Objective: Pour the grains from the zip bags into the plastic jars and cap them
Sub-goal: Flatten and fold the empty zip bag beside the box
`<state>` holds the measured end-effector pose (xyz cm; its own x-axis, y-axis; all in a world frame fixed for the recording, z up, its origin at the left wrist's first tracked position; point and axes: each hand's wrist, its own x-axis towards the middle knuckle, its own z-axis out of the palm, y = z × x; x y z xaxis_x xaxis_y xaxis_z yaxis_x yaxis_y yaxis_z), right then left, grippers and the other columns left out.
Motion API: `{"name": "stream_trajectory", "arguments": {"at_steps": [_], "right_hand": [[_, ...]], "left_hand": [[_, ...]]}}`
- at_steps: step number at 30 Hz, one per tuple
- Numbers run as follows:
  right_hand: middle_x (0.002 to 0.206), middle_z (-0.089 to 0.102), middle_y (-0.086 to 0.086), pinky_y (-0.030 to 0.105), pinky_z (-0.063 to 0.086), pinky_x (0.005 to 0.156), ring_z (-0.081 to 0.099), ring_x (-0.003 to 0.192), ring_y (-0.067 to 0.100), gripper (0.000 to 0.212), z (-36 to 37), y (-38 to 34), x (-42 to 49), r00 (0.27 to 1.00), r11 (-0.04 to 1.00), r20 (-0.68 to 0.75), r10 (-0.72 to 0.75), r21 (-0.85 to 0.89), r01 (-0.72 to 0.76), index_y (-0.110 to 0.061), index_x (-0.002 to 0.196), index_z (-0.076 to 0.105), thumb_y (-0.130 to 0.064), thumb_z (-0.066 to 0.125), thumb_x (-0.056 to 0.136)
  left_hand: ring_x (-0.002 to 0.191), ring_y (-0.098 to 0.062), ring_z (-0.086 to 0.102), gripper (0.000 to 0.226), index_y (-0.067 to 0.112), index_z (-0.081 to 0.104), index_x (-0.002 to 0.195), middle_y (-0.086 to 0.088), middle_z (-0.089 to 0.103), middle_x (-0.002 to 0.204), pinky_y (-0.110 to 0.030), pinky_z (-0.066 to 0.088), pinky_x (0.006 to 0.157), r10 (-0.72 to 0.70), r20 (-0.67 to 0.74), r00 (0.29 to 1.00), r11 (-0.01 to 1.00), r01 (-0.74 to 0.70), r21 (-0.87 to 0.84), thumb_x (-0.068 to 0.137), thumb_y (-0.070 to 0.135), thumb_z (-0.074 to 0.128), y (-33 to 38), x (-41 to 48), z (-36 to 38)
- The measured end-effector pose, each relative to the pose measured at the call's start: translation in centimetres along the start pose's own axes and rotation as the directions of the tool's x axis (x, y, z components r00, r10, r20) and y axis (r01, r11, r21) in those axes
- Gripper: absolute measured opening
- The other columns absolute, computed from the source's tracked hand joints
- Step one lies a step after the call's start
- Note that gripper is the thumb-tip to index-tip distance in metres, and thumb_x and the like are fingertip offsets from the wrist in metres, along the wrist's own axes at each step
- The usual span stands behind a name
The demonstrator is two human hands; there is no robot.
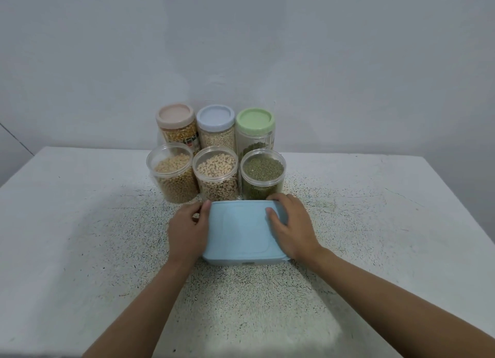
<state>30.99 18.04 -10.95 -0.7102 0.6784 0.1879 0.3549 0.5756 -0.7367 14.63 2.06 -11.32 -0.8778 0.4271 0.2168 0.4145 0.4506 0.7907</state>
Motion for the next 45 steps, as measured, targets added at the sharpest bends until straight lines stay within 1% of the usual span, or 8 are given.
{"name": "stream_trajectory", "arguments": {"at_steps": [7, 13, 18, 23, 29, 33, 37, 45], "right_hand": [[0.101, 0.068, 0.0, 0.033, 0.05, 0.073, 0.064, 0.092, 0.019, 0.028, 1.1, 0.9, 0.0, 0.958, 0.912, -0.02, 0.288, 0.311, -0.267, -0.016, 0.106, 0.066, -0.039, 0.05, 0.105], [0.092, 0.063, 0.006, 0.03, 0.044, 0.065, 0.06, 0.081, 0.021, 0.032, 1.2, 0.8, 0.4, 0.949, 0.883, -0.001, 0.316, 0.367, -0.293, -0.017, 0.085, 0.056, -0.042, 0.048, 0.105], [0.085, 0.059, 0.005, 0.032, 0.04, 0.066, 0.052, 0.077, 0.019, 0.03, 1.2, 1.1, 1.0, 0.953, 0.901, -0.02, 0.303, 0.332, -0.279, -0.02, 0.077, 0.052, -0.034, 0.052, 0.104], [0.078, 0.056, 0.006, 0.032, 0.036, 0.063, 0.048, 0.072, 0.018, 0.032, 0.6, 1.1, 1.7, 0.955, 0.908, 0.01, 0.295, 0.309, -0.284, -0.012, 0.075, 0.053, -0.028, 0.057, 0.102], [0.071, 0.056, -0.002, 0.031, 0.035, 0.06, 0.048, 0.067, 0.013, 0.031, -1.2, 1.2, 1.7, 0.981, 0.968, 0.01, 0.194, 0.159, -0.193, -0.012, 0.075, 0.06, -0.03, 0.061, 0.1], [0.08, 0.065, -0.002, 0.031, 0.044, 0.061, 0.06, 0.075, 0.018, 0.035, -3.2, 0.7, 1.5, 0.989, 0.982, 0.017, 0.147, -0.121, -0.143, -0.016, 0.09, 0.068, -0.044, 0.051, 0.102], [0.1, 0.062, 0.001, 0.034, 0.044, 0.071, 0.06, 0.088, 0.023, 0.042, -6.0, 1.1, 1.0, 0.945, 0.896, 0.139, 0.296, -0.383, -0.224, -0.021, 0.119, 0.051, -0.057, 0.038, 0.1], [0.123, 0.052, 0.0, 0.032, 0.042, 0.085, 0.052, 0.11, 0.021, 0.071, -10.3, 5.2, -0.2, 0.95, 0.948, 0.021, 0.313, 0.049, -0.313, -0.021, 0.145, 0.047, -0.049, 0.072, 0.085]], "left_hand": [[0.076, -0.017, 0.054, 0.024, 0.012, 0.066, 0.09, -0.005, 0.062, 0.086, -0.025, 0.035, 0.063, 0.011, 0.12, 0.993, 1.0, -0.012, 0.009, 0.104, 0.029, 0.056, -0.6, 1.2, 0.4], [0.083, -0.013, 0.058, 0.024, 0.012, 0.07, 0.099, -0.002, 0.067, 0.096, -0.027, 0.039, 0.065, -0.157, 0.248, 0.956, 0.97, 0.196, -0.141, 0.103, 0.031, 0.056, -0.1, 1.4, 0.2], [0.092, -0.024, 0.058, 0.02, 0.015, 0.068, 0.093, -0.008, 0.068, 0.101, -0.039, 0.045, 0.084, -0.246, 0.431, 0.868, 0.906, 0.364, -0.216, 0.104, 0.029, 0.057, 0.4, 2.5, -0.9], [0.086, -0.022, 0.051, 0.022, 0.016, 0.061, 0.089, -0.007, 0.061, 0.097, -0.034, 0.04, 0.07, -0.226, 0.493, 0.84, 0.931, 0.336, -0.145, 0.106, 0.027, 0.053, 0.9, 2.7, -1.7], [0.072, -0.017, 0.048, 0.025, 0.003, 0.061, 0.112, -0.009, 0.053, 0.094, -0.023, 0.038, 0.049, -0.205, 0.585, 0.784, 0.911, 0.372, -0.179, 0.108, 0.025, 0.05, 1.4, 1.6, -2.3], [0.083, -0.024, 0.052, 0.024, 0.007, 0.057, 0.113, -0.011, 0.057, 0.1, -0.032, 0.043, 0.065, -0.201, 0.589, 0.783, 0.931, 0.34, -0.135, 0.11, 0.027, 0.043, 2.6, 0.0, -1.5], [0.071, -0.02, 0.051, 0.021, 0.007, 0.055, 0.102, -0.009, 0.057, 0.09, -0.03, 0.043, 0.057, -0.231, 0.497, 0.837, 0.913, 0.363, -0.187, 0.11, 0.024, 0.044, 4.6, -2.6, 1.2], [0.056, -0.017, 0.056, 0.02, 0.001, 0.051, 0.11, -0.013, 0.054, 0.082, -0.031, 0.056, 0.053, -0.318, 0.521, 0.792, 0.726, 0.557, -0.403, 0.11, 0.019, 0.044, 9.1, -5.2, 6.1]]}}
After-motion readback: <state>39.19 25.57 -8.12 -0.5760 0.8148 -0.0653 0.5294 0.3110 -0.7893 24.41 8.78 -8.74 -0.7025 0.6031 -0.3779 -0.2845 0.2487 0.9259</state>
